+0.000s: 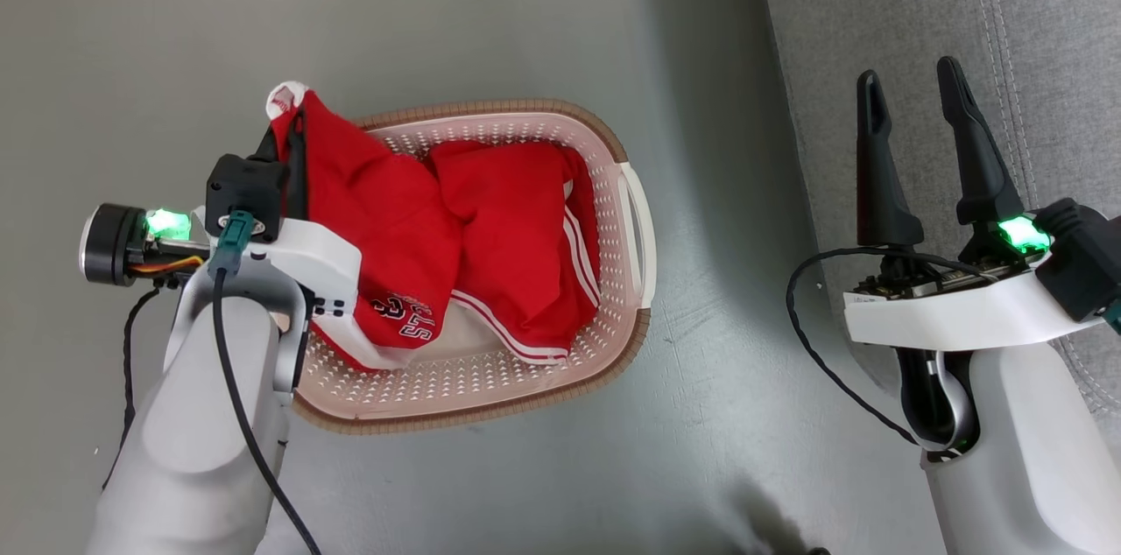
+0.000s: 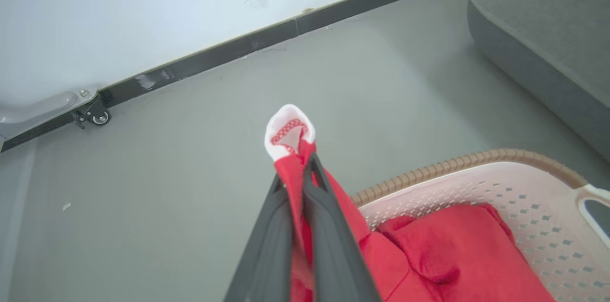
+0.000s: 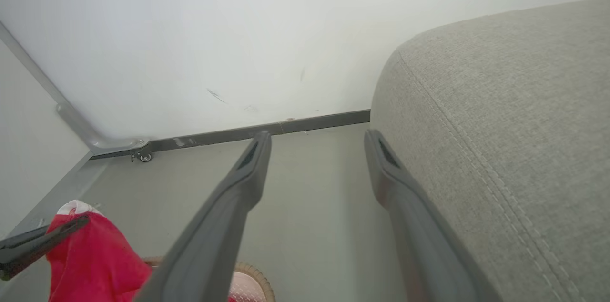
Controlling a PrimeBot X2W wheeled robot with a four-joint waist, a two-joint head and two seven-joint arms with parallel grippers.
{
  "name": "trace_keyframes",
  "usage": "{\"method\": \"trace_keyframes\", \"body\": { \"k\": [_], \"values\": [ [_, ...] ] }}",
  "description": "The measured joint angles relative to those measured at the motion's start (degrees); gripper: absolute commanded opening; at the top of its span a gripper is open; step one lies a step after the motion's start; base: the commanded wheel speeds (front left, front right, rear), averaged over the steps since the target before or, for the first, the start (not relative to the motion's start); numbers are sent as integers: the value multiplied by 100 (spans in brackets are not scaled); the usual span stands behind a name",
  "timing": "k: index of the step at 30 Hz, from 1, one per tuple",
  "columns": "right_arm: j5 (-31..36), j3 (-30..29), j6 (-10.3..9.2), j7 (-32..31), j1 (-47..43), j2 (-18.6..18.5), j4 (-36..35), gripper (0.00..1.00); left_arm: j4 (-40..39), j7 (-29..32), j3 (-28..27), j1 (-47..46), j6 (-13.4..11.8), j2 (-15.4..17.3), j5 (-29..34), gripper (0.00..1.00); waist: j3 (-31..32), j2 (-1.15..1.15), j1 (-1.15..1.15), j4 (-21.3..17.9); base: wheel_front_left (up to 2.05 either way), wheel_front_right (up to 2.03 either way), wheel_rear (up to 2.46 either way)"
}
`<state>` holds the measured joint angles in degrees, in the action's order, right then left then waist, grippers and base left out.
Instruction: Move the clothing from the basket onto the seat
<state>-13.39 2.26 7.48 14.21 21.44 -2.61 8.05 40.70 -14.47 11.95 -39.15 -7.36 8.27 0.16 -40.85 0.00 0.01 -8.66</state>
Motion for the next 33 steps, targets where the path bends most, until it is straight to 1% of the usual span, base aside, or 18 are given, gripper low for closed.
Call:
{"method": "trace_keyframes", "body": {
  "k": [1,17,21,28,31,33],
  "values": [
    [23,1,0,0,-1,-1,5,100,-78,0,1,5,35,8,-2,0,23,0,0,8,0,0,0],
    [194,-33,0,0,-2,-9,142,100,-1568,-7,51,486,79,37,-24,0,518,0,0,169,0,0,0],
    [267,-44,0,0,-2,-13,152,100,-1813,-15,51,603,79,36,-55,0,642,0,0,209,0,0,0],
    [344,-27,0,0,-8,-23,207,100,-2402,-15,74,823,89,49,-63,0,1026,0,-1,327,0,0,0],
    [383,-13,0,0,-15,-74,247,100,-2531,-15,143,889,170,59,-63,0,1189,0,0,372,0,0,0],
    [386,-3,0,0,-19,-112,303,100,-2605,-15,167,979,182,66,-63,0,1303,0,-1,401,0,0,0]
  ]
}}
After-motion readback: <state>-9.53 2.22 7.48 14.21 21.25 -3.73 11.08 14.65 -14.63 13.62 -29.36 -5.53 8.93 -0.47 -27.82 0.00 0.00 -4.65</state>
